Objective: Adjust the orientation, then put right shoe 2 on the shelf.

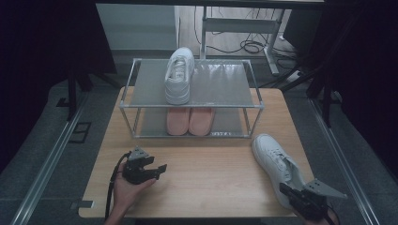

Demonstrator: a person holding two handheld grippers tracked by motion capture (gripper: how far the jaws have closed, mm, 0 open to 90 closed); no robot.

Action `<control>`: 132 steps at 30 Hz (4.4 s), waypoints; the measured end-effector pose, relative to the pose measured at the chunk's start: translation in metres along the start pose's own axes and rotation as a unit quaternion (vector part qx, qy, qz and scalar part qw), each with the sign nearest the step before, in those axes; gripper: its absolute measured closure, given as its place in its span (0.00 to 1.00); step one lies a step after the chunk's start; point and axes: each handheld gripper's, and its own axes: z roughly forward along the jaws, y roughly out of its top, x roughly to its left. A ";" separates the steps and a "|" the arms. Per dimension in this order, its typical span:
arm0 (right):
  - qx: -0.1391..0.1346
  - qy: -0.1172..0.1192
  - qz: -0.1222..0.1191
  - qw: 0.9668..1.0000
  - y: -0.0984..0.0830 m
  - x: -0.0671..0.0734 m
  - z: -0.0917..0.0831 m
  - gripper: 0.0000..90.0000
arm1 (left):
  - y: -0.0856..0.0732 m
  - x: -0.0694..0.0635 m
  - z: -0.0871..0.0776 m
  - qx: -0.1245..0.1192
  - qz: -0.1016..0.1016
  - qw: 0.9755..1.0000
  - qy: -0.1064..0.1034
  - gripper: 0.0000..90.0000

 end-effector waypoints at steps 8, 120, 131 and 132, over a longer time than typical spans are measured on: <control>-0.004 -0.005 0.007 1.000 -0.002 -0.008 -0.002 1.00 | 0.000 0.001 0.000 0.000 -0.001 1.000 0.001 0.39; 0.076 -0.057 -0.010 0.995 0.049 -0.085 0.039 0.91 | 0.000 0.000 -0.001 -0.001 -0.003 1.000 0.002 0.39; 0.044 -0.025 0.004 0.999 0.051 -0.083 0.035 0.92 | 0.000 0.002 -0.002 -0.003 -0.006 1.000 0.005 0.39; 0.040 -0.024 0.005 0.999 0.051 -0.082 0.035 0.92 | 0.000 0.002 -0.002 -0.003 -0.005 1.000 0.005 0.39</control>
